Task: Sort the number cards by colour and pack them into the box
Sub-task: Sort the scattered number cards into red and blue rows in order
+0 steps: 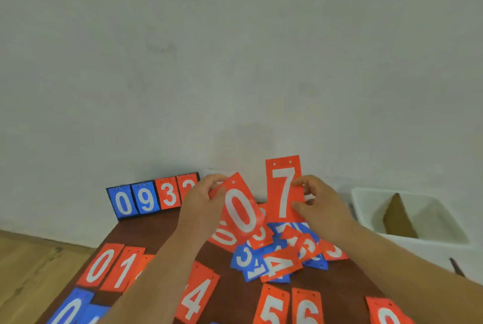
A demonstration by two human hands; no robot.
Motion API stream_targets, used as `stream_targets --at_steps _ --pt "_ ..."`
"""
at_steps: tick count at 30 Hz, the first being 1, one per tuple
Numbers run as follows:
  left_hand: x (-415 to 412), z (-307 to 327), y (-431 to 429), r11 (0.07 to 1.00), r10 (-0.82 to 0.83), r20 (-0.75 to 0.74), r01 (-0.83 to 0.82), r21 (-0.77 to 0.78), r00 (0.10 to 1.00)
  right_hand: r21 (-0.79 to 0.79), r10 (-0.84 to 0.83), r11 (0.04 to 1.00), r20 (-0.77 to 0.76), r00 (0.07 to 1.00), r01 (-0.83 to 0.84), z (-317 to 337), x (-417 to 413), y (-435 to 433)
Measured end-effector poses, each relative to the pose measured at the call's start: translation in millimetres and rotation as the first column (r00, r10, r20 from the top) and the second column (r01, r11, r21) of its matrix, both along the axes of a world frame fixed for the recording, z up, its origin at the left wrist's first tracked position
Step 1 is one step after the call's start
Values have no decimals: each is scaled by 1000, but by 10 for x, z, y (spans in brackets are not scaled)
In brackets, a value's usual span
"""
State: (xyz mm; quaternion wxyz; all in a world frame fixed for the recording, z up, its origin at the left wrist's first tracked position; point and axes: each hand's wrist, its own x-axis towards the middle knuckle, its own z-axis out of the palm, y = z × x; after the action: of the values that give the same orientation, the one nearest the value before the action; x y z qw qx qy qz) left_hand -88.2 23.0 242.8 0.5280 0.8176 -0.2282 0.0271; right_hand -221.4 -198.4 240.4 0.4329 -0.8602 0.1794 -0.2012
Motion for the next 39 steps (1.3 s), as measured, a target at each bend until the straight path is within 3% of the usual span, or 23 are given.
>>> stream_targets --at_steps 6,11,19,27,31,39 --pt "-944 777 141 991 24 188 2 -136 982 -177 72 984 225 972 -32 965 -1091 268" --pt "-1357 702 371 989 -37 220 67 -132 975 -173 112 982 248 962 -70 803 -1512 510" --pt "-1057 -77 649 994 -111 39 112 -18 993 -49 97 994 42 994 -95 -168 -1191 715" --pt "-351 -644 646 957 -227 -98 240 160 969 100 -113 987 -139 984 128 -902 -996 723" --pt "-204 -841 338 904 -331 -194 369 214 923 160 -249 942 -250 936 294 -1248 -1168 630" --pt "-370 -1159 -308 816 -423 -324 511 270 846 96 -388 858 -523 759 505 -1904 -1560 93"
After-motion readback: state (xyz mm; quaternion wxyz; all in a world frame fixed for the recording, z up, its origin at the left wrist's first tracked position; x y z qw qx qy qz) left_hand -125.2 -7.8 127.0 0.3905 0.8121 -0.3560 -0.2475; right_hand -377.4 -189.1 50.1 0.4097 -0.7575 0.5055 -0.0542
